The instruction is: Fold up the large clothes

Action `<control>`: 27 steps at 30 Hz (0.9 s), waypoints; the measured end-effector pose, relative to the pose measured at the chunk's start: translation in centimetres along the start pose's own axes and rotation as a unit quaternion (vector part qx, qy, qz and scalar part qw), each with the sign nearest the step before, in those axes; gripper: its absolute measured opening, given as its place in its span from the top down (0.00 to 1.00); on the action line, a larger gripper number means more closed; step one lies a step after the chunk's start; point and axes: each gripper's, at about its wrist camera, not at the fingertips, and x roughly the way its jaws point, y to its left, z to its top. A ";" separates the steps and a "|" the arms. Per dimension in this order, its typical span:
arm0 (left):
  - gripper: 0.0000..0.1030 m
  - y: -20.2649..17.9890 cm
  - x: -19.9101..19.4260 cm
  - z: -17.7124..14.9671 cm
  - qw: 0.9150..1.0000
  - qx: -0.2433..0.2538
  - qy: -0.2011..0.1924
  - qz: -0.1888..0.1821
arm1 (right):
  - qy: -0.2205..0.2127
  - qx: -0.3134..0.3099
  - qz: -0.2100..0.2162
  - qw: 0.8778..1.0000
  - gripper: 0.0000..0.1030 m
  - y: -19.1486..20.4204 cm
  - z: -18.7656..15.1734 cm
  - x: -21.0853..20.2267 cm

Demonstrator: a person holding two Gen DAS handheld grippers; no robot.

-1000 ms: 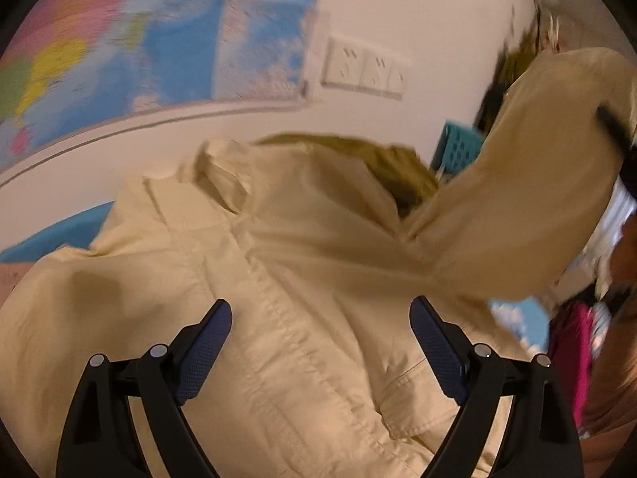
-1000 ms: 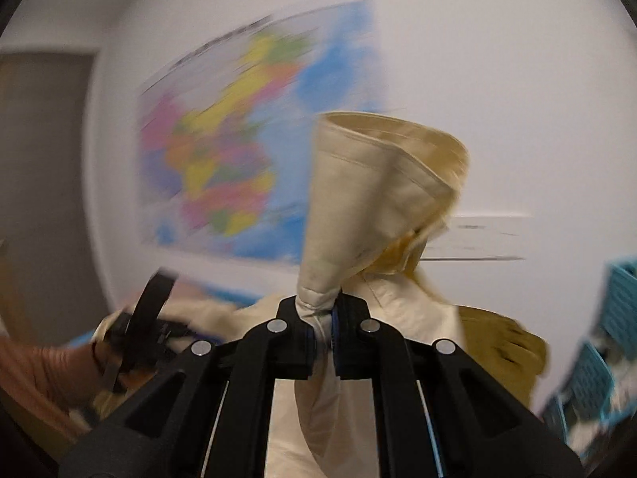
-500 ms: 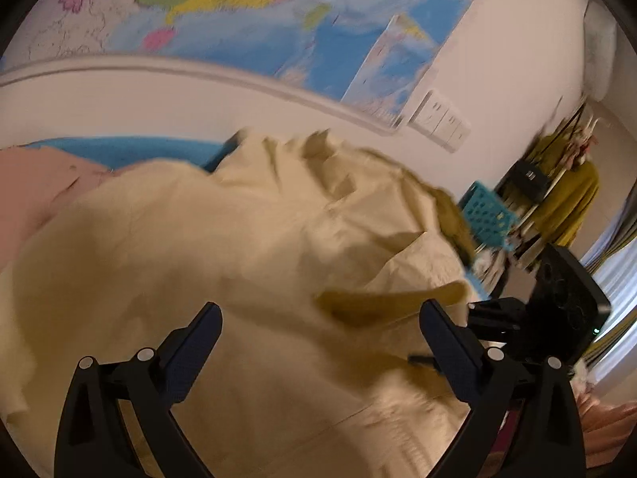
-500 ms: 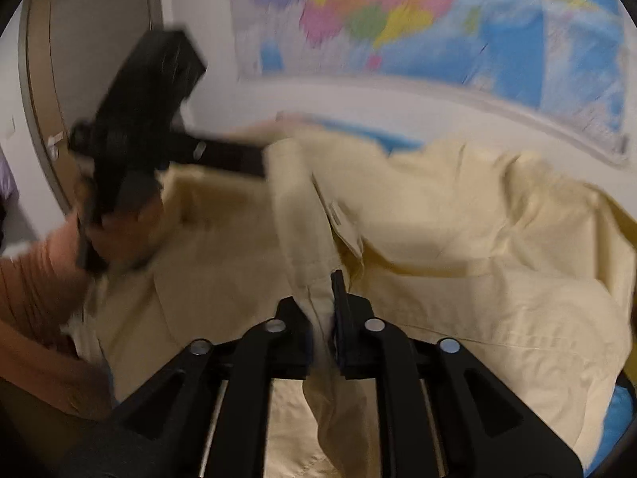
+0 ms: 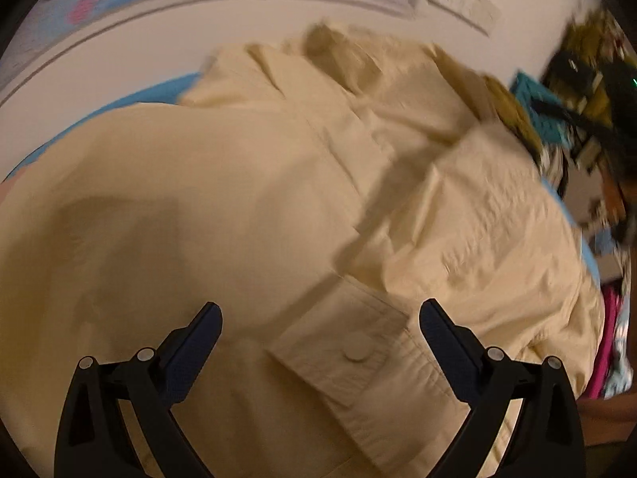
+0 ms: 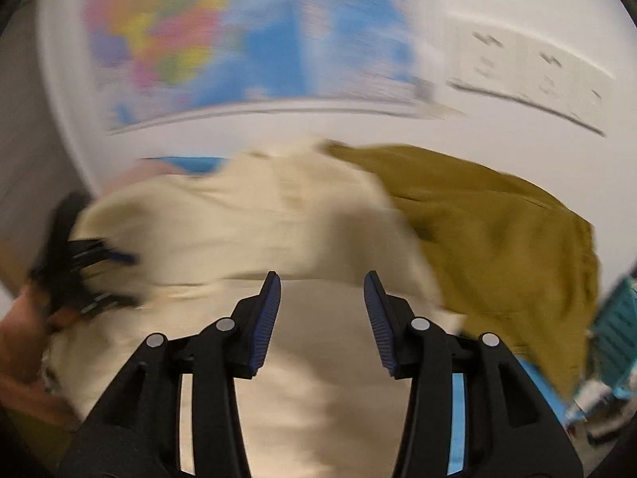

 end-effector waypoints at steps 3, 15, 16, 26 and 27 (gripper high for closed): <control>0.08 -1.2 1.7 0.0 0.999 0.030 0.030 0.003 | 0.045 0.000 -0.022 0.999 0.54 -1.7 0.3 3.6; 0.87 0.2 -2.5 -0.2 0.997 0.036 -0.041 0.046 | 0.008 -0.019 -0.060 0.998 0.94 -3.9 3.4 0.3; 0.87 0.6 -3.1 -0.2 0.997 0.030 -0.052 0.053 | -0.002 -0.027 -0.077 0.997 0.94 -3.6 3.6 -0.3; 0.56 2.1 -0.1 0.2 0.995 0.021 -0.015 0.096 | 0.008 0.089 -0.057 0.994 0.71 -7.4 1.8 3.3; 0.55 2.3 0.1 0.4 0.995 0.019 -0.016 0.093 | 0.001 0.096 -0.051 0.994 0.58 -7.3 1.6 2.9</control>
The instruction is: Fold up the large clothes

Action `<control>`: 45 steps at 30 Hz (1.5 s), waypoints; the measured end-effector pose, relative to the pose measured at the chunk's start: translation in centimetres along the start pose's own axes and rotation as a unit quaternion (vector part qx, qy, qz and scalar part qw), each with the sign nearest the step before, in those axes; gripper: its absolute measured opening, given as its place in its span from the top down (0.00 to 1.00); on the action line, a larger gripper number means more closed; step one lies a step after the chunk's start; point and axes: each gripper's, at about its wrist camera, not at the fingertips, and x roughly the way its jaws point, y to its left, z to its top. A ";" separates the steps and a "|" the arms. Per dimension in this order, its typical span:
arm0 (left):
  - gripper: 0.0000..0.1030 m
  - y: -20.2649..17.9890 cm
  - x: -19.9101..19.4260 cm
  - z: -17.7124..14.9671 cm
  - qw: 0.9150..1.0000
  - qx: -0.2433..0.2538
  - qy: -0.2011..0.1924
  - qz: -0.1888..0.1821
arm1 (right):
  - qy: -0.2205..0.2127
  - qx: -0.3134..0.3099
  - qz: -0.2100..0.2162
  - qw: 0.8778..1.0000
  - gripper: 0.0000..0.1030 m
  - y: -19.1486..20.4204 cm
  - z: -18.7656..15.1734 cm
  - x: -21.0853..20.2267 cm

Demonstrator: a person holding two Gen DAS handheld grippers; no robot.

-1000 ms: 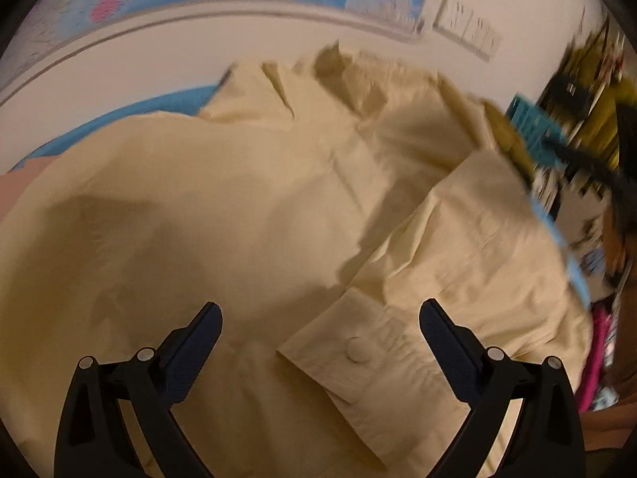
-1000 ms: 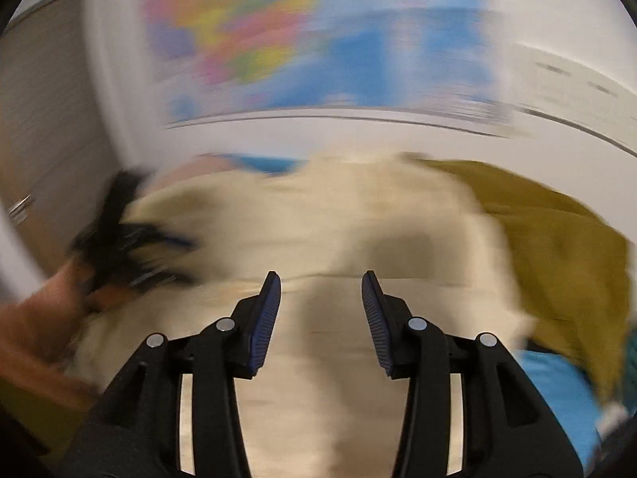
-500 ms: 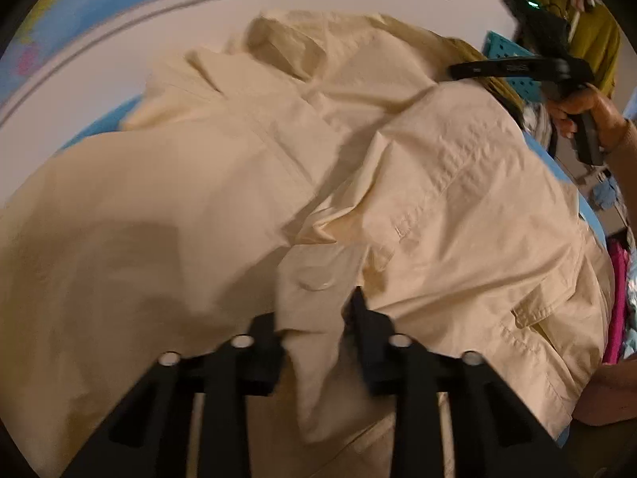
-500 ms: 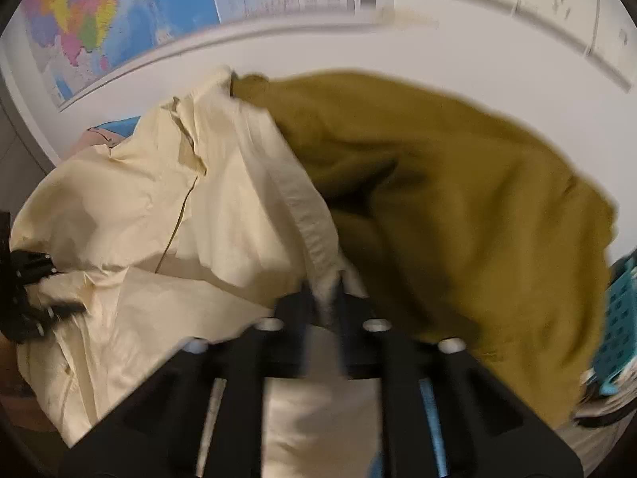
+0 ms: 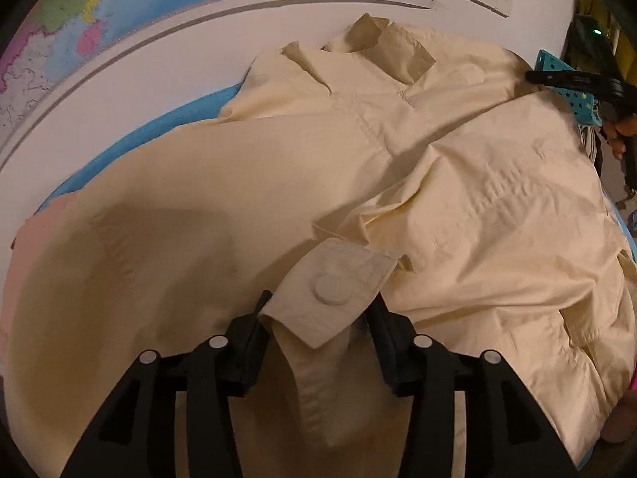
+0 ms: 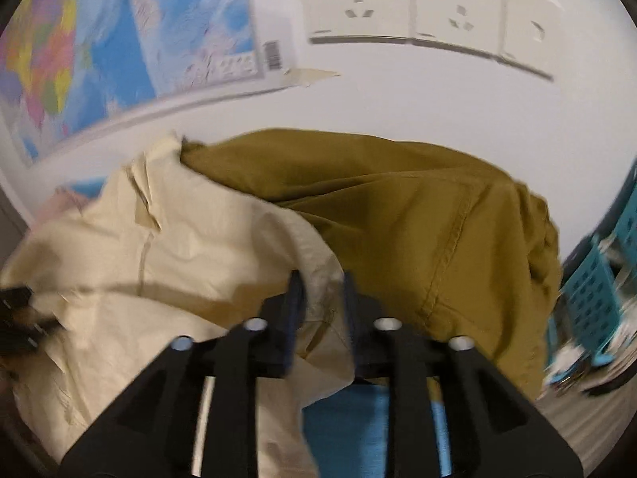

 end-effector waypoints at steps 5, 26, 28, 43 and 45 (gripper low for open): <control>0.53 -0.4 0.4 0.4 1.000 -0.008 -0.002 -0.003 | -0.014 -0.009 0.019 1.000 0.43 0.8 -2.3 -2.4; 0.56 -2.3 -1.9 1.9 0.997 0.019 -0.044 0.058 | -0.025 0.020 -0.004 0.999 0.88 -0.9 -4.0 -0.6; 0.56 -1.8 -1.8 2.1 0.997 0.012 -0.037 0.064 | -0.016 0.028 -0.002 0.999 0.78 -1.0 -4.2 0.0; 0.25 0.5 -5.4 0.8 0.994 -0.015 -0.074 0.075 | -0.010 -0.156 0.134 0.979 0.62 14.9 -8.3 -0.4; 0.24 1.2 -7.8 0.0 0.991 -0.019 -0.097 0.088 | 0.031 -0.189 0.156 0.969 0.62 17.7 -9.2 2.0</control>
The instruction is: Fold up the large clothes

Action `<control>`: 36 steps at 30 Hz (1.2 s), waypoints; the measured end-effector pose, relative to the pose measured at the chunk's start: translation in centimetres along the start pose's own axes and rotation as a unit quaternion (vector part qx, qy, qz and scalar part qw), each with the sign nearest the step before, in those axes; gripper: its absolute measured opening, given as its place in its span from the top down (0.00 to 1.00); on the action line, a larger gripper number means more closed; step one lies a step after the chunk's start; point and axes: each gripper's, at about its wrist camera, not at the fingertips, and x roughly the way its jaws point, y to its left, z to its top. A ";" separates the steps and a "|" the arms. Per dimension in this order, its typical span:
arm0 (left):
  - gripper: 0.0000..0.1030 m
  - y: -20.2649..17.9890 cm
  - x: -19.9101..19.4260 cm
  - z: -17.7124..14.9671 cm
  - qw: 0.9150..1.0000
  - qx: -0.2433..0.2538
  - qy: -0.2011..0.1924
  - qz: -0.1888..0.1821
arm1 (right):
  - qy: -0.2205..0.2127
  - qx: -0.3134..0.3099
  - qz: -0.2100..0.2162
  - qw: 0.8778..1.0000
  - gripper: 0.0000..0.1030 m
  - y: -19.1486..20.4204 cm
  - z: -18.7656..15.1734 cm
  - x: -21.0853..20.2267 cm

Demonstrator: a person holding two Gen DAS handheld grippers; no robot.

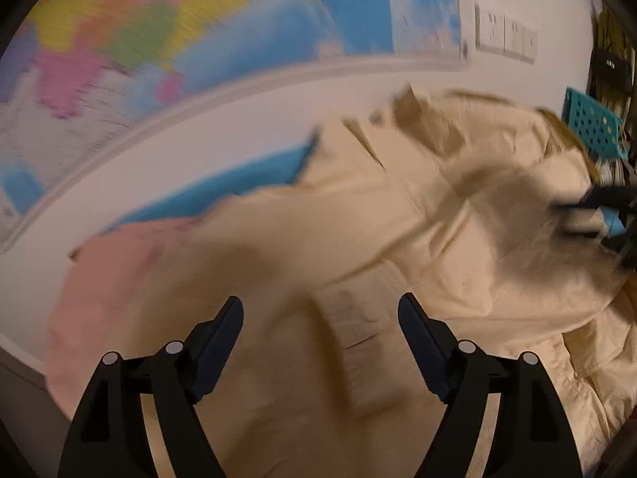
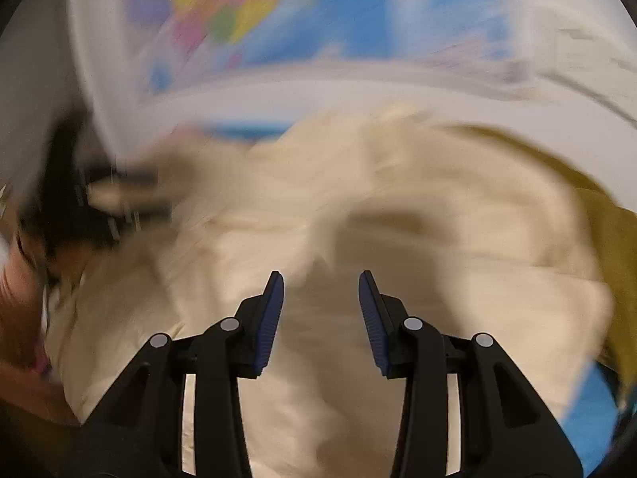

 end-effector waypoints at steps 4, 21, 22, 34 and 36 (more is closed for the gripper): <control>0.21 3.4 -4.3 -1.6 0.998 -0.021 -0.029 0.046 | 0.057 -0.019 0.022 0.998 0.61 2.2 0.1 4.9; 0.20 12.3 -7.9 -12.3 0.991 -0.112 0.030 0.064 | -0.001 -0.053 0.147 0.988 0.49 11.3 2.1 1.9; 0.23 12.5 -7.9 -12.5 0.991 -0.116 0.030 0.059 | 0.002 -0.067 0.176 0.982 0.48 13.0 2.3 2.2; 0.78 13.4 -7.3 -13.6 0.987 -0.153 0.032 0.022 | 0.095 -0.109 0.367 0.919 0.43 29.2 2.8 8.7; 0.78 13.8 -7.2 -13.6 0.986 -0.162 0.036 0.018 | 0.086 -0.142 0.365 0.916 0.32 30.7 2.1 7.8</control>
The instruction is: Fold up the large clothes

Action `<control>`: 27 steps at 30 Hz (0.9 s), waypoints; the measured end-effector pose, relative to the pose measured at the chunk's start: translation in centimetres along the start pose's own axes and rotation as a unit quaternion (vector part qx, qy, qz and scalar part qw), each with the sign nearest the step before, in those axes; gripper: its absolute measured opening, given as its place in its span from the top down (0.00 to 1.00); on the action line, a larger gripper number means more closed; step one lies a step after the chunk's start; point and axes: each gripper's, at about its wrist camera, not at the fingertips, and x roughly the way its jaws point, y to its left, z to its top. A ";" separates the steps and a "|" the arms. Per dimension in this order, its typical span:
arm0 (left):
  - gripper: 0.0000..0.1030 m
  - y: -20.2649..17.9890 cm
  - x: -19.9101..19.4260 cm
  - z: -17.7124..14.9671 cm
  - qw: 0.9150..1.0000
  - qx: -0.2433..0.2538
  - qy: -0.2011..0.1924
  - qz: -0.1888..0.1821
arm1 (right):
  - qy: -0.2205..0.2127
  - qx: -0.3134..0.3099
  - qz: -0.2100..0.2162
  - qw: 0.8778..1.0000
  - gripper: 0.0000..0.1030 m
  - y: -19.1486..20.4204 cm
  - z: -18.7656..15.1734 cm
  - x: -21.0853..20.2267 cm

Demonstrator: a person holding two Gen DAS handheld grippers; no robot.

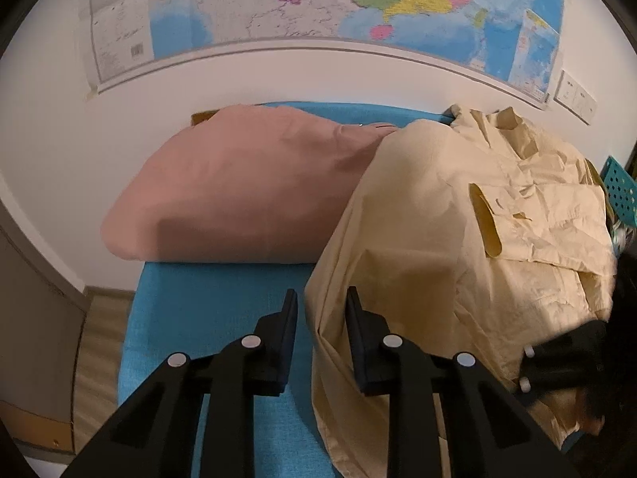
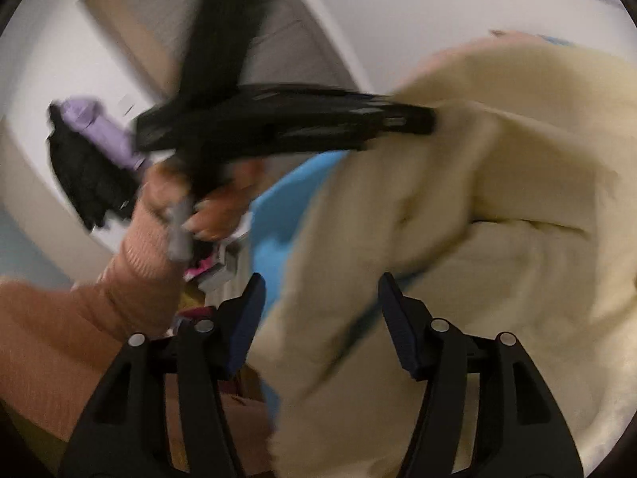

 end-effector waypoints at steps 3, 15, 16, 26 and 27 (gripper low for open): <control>0.78 0.1 -0.1 0.2 1.000 -0.007 -0.003 -0.013 | 0.042 -0.026 -0.058 0.997 0.44 1.2 -0.4 2.2; 0.30 1.2 -10.7 3.6 0.984 -0.043 -0.171 -0.026 | -0.179 -0.035 -0.087 0.979 0.86 2.9 5.4 -19.6; 0.30 0.9 -11.0 3.8 0.983 -0.041 -0.176 -0.025 | -0.196 -0.030 -0.109 0.974 0.86 2.5 5.4 -22.3; 0.29 -7.8 -2.2 2.2 0.990 0.050 -0.080 -0.101 | -0.210 0.120 -0.242 0.940 0.86 -6.5 -6.0 -35.8; 0.29 -8.7 -1.3 1.9 0.990 0.060 -0.070 -0.108 | -0.187 0.140 -0.259 0.937 0.86 -7.8 -8.1 -35.5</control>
